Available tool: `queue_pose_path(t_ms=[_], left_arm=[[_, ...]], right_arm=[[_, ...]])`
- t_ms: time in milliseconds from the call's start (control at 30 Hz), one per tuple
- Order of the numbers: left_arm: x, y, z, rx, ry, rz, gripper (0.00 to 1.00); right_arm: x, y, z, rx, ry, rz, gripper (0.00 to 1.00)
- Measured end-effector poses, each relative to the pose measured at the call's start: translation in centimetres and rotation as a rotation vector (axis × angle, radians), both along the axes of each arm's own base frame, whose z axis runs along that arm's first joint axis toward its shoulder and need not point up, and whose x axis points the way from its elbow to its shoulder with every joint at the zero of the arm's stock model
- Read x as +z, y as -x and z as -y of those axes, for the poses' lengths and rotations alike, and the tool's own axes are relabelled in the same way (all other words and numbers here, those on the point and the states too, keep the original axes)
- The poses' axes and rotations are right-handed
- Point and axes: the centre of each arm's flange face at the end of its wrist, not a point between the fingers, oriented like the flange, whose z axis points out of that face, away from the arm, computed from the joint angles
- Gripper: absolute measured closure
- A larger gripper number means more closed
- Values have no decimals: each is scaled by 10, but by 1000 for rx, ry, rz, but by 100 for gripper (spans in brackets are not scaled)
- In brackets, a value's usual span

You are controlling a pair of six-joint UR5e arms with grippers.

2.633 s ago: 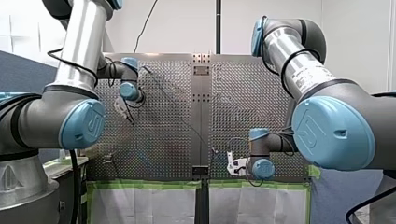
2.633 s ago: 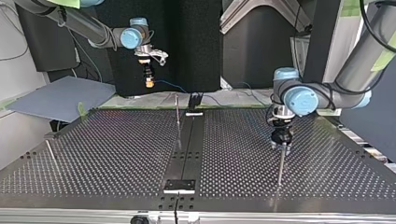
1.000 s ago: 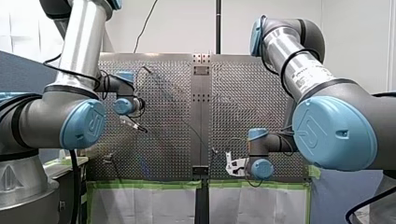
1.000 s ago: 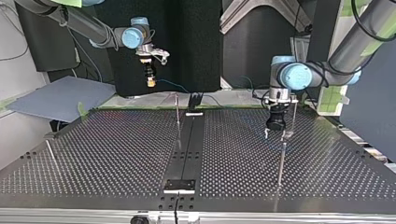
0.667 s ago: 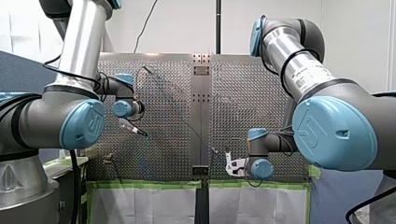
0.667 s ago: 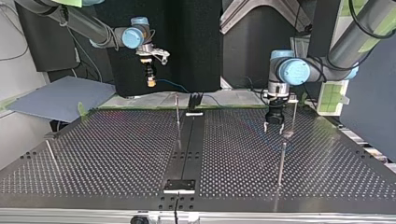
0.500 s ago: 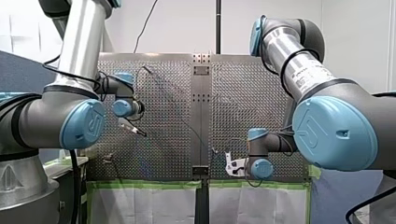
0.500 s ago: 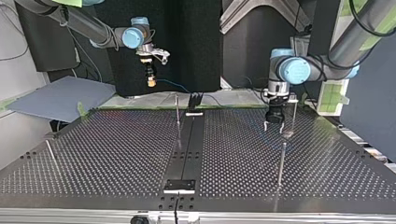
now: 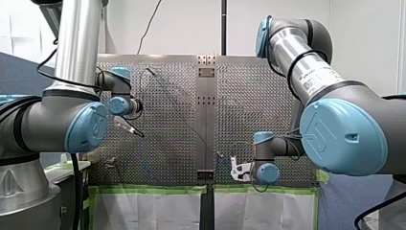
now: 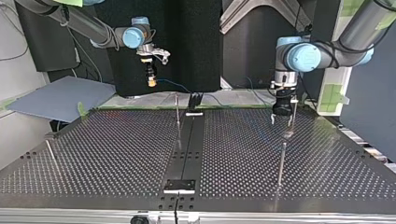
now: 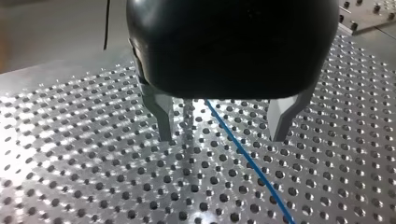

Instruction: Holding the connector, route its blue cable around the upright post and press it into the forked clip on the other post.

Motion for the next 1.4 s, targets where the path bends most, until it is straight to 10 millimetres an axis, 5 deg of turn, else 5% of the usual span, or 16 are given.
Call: queue_pose_path(t_ms=[267, 833, 1400], left_arm=[[23, 17, -10, 76, -70, -13, 1], [144, 16, -24, 247, -209, 108, 1], [263, 46, -22, 328, -328, 222, 1]], right_arm=[[0, 0, 0, -1, 2, 3, 100], [1, 0, 1, -1, 5, 8, 100], [1, 2, 5, -8, 2, 30, 100]])
